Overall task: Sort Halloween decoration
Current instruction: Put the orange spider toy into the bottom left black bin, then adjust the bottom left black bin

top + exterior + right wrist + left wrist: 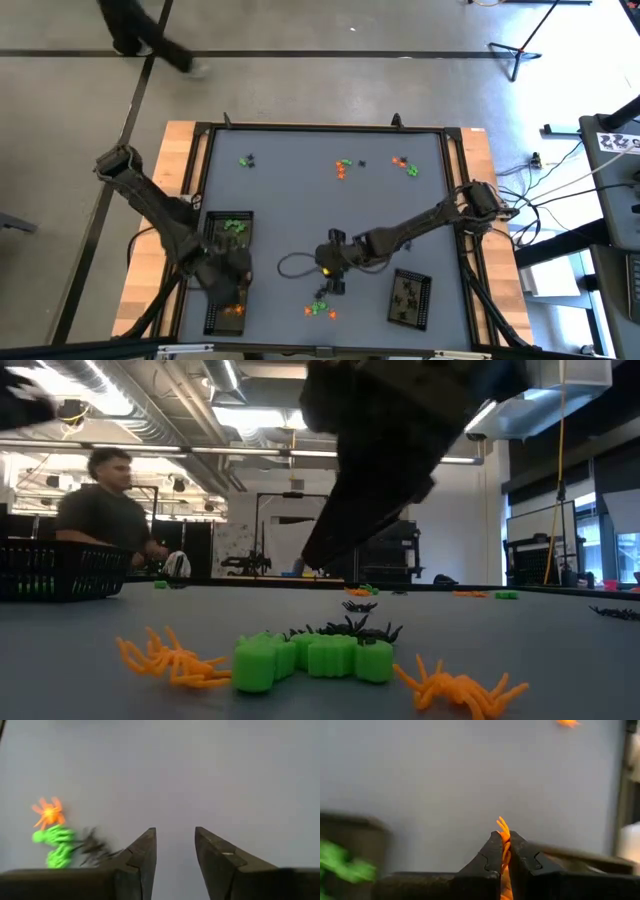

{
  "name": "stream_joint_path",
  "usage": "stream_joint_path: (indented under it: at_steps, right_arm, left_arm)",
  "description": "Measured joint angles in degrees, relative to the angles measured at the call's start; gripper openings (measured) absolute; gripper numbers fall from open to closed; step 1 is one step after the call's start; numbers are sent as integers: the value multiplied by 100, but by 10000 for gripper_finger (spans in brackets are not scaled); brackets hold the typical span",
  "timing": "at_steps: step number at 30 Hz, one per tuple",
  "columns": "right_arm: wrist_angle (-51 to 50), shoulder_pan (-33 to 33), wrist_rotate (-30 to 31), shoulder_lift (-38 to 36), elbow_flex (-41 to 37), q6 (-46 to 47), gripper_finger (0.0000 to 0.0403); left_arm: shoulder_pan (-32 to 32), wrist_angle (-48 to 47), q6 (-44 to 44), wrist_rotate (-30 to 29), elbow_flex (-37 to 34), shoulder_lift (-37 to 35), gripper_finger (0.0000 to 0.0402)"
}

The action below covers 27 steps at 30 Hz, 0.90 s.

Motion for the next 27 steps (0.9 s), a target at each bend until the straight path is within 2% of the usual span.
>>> stream_joint_path:
  at_steps: [6, 9, 13, 20, 27]
  right_arm:
    - [34, 620, 595, 0, 0, 28, 127]
    - [168, 774, 811, 0, 0, 38, 127]
    - [520, 800, 901, 0, 0, 42, 127]
    - [1038, 675, 847, 0, 0, 6, 127]
    - [1007, 688, 790, 0, 0, -2, 127]
  left_arm:
    - [-1015, 240, -1997, 189, 95, 652, 0]
    - [-1361, 624, -2507, 73, 97, 1020, 3]
    - [-1565, 1216, -2300, -208, 97, 1488, 34]
    - [-1547, 1310, -1816, -1214, 97, 1723, 110]
    - [-1548, 1172, -1617, -2653, 97, 1641, 127]
